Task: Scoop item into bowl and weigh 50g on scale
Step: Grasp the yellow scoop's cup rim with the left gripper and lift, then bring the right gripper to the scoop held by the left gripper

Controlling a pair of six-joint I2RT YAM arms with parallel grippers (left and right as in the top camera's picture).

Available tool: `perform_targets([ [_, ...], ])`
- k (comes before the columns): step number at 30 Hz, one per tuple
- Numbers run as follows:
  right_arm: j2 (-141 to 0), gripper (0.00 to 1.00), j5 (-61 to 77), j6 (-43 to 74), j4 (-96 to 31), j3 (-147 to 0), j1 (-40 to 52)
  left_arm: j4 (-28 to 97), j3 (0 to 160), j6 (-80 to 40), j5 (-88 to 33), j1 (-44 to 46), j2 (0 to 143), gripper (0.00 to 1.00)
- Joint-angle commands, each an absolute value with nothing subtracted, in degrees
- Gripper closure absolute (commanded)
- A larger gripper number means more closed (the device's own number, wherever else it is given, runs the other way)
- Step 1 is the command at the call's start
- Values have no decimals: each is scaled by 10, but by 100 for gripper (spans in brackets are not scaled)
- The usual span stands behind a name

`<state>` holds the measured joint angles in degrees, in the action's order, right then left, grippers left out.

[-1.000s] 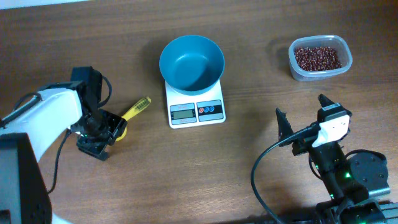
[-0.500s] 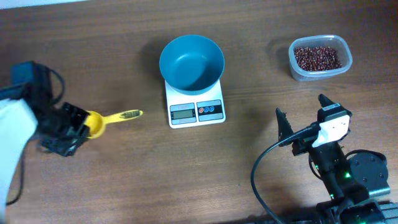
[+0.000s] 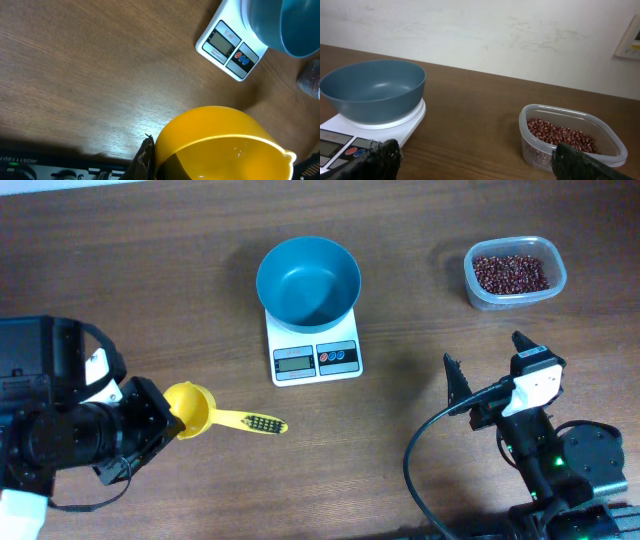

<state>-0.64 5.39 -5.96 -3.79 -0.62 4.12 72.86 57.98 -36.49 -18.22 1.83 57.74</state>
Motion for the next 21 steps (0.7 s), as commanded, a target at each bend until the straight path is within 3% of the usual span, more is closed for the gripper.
perform_targets([
  [1,-3,1,57,-58,-41,-3,45,724,544,-377,-186,21,576,100],
  [8,-3,1,57,-58,-41,-3,45,648,446,-386,-185,21,576,100],
  [11,-3,1,57,-58,-41,-3,45,673,446,-509,-185,21,576,100],
  [21,-3,1,57,-58,-41,-3,45,717,446,-619,-183,21,576,100],
])
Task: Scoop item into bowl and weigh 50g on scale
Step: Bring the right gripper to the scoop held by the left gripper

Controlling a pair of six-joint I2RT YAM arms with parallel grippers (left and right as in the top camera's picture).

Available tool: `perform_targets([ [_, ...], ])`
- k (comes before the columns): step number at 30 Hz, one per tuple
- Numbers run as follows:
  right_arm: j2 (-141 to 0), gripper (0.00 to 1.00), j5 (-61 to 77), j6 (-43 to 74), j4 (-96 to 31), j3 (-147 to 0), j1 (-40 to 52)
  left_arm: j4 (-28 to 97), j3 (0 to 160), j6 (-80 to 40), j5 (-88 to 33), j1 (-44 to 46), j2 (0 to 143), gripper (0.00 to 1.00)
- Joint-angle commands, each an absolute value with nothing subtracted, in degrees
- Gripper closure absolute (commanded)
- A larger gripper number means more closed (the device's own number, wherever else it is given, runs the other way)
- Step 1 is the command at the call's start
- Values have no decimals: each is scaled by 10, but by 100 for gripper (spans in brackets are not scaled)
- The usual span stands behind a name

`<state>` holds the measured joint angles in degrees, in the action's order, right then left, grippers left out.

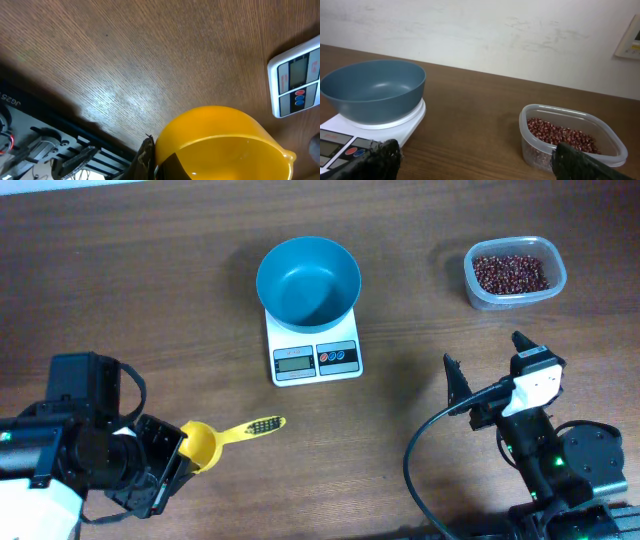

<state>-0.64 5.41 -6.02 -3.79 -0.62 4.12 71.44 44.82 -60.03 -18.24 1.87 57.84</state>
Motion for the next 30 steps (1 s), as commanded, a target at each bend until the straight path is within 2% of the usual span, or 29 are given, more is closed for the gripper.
perform_targets([
  [1,-3,1,57,-58,-41,-3,45,717,446,-619,-183,21,576,100],
  [3,-3,1,73,-30,-40,-3,45,717,446,-619,-183,21,576,100],
  [5,-4,1,134,131,-36,-3,45,716,446,-624,-182,21,576,100],
  [6,-4,1,231,250,-29,-3,45,715,446,-623,-182,21,576,100],
  [7,-4,1,326,313,-27,-3,45,716,446,-623,-182,21,576,100],
  [9,-4,1,593,490,-28,-3,45,716,446,-623,-177,21,576,100],
  [10,-4,1,630,534,-27,-3,45,715,446,-623,-169,21,576,100],
  [11,-4,1,679,665,-27,-3,45,712,446,-623,-165,21,576,100],
  [12,-4,1,712,708,-27,-3,45,706,446,-623,-165,21,576,100],
  [14,-4,1,633,708,-28,-3,45,702,446,-623,-166,21,576,100],
  [16,-4,1,556,638,-28,-3,45,708,446,-623,-166,21,576,100],
  [17,-4,1,548,638,-28,-3,45,708,446,-623,-166,21,576,100],
  [22,-56,1,559,639,-58,-26,45,708,446,-623,-177,21,576,100],
  [27,-270,1,617,636,-58,-145,45,701,446,-600,-183,21,576,100],
  [30,-350,1,655,623,-58,-235,46,700,446,-582,-192,21,576,100],
])
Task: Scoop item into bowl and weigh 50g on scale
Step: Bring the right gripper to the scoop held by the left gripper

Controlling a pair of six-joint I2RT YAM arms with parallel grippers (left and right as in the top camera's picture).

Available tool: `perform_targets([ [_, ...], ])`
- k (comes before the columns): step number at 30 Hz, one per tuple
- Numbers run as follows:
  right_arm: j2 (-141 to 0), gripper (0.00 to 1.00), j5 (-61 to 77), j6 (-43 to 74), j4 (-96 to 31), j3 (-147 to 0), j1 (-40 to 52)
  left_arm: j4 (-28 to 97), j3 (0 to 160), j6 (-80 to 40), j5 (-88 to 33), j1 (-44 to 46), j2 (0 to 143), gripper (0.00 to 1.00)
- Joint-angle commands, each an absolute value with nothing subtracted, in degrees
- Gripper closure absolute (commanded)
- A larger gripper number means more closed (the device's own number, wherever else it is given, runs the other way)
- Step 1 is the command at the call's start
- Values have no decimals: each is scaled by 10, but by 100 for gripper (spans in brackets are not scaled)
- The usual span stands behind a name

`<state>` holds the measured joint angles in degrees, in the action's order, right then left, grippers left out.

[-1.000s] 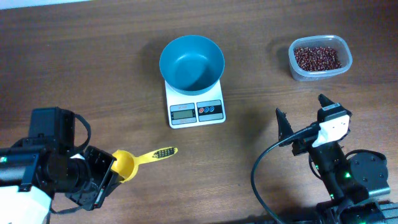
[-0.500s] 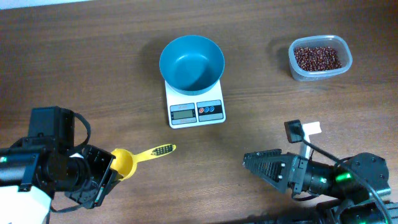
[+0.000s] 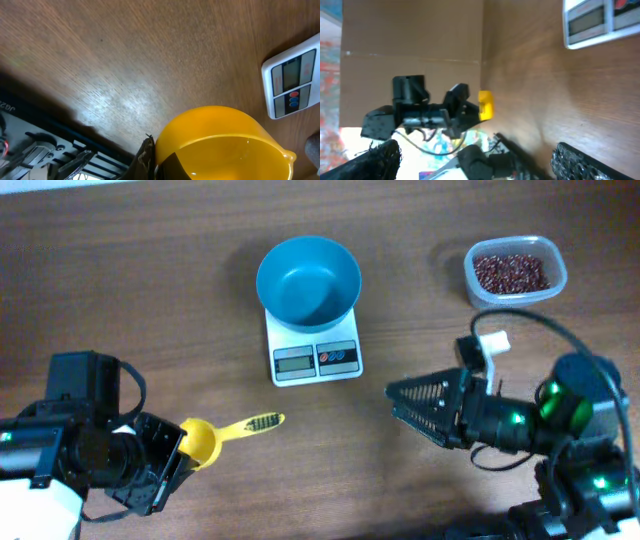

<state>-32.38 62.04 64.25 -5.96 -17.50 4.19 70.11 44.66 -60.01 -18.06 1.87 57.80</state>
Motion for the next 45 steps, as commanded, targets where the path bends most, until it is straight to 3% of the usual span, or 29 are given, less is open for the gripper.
perform_targets([
  [1,-361,1,646,603,-59,-254,46,695,446,-582,-198,22,576,100],
  [5,-439,1,415,336,-285,-373,45,619,446,-570,-217,90,576,100],
  [8,-463,1,349,329,-429,-467,45,598,446,-579,-217,122,576,100],
  [12,-473,1,564,177,-589,-505,46,559,446,-646,-217,150,580,100],
  [14,-473,1,573,167,-628,-500,46,557,446,-700,-249,150,590,100],
  [20,-473,1,572,165,-592,-500,46,524,446,-711,-355,151,639,100],
  [23,-474,0,570,165,-577,-500,46,479,446,-712,-353,189,641,100],
  [25,-482,8,570,181,-550,-500,46,443,446,-712,-341,217,641,100],
  [28,-529,8,570,190,-499,-500,46,444,446,-701,-330,224,641,100],
  [31,-607,25,570,189,-468,-500,126,444,446,-676,-330,224,641,100],
  [38,-637,36,388,357,-341,-500,324,446,446,-671,-301,224,641,100],
  [40,-638,48,342,388,-324,-500,357,446,446,-693,-302,224,641,100],
  [45,-643,59,336,417,-285,-500,373,446,446,-695,-318,224,641,100],
])
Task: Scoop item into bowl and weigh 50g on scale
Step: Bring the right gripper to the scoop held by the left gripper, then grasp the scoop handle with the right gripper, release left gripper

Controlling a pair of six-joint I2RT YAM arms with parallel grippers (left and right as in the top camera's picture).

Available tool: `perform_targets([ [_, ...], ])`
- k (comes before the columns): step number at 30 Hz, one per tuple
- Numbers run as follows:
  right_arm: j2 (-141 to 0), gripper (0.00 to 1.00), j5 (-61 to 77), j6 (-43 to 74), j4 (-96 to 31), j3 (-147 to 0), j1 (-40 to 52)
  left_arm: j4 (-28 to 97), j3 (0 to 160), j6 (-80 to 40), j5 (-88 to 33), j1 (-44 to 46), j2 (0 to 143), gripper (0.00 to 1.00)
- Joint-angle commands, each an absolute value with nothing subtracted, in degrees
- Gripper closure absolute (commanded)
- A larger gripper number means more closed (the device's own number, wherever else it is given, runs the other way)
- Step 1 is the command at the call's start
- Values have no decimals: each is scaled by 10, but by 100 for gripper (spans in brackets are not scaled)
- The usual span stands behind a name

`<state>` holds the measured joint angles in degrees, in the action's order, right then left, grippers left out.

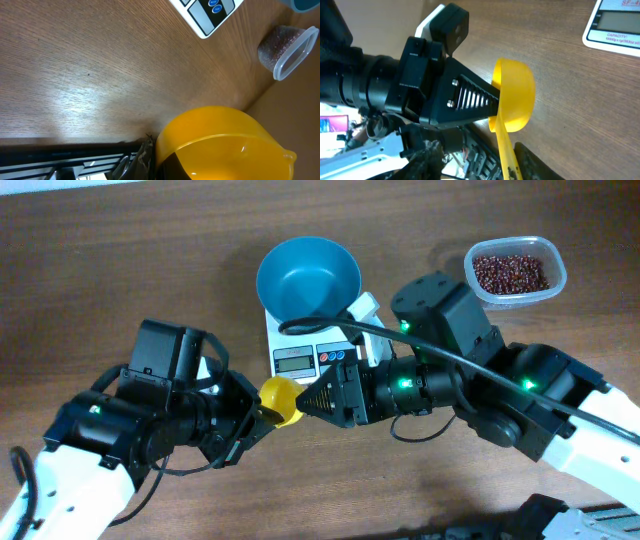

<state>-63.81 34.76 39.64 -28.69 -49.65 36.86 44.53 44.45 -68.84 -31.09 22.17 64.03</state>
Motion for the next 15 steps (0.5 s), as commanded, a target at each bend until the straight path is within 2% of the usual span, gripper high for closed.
perform_targets([
  [1,-647,63,336,420,-285,-500,373,446,446,-695,-319,224,641,100],
  [3,-653,73,341,421,-287,-500,373,446,446,-694,-319,224,641,100],
  [6,-654,76,368,420,-287,-500,373,446,446,-694,-319,224,641,100],
  [9,-654,84,368,420,-287,-500,373,446,446,-694,-322,224,641,100],
  [15,-654,88,368,420,-287,-500,373,446,446,-686,-324,224,641,100],
])
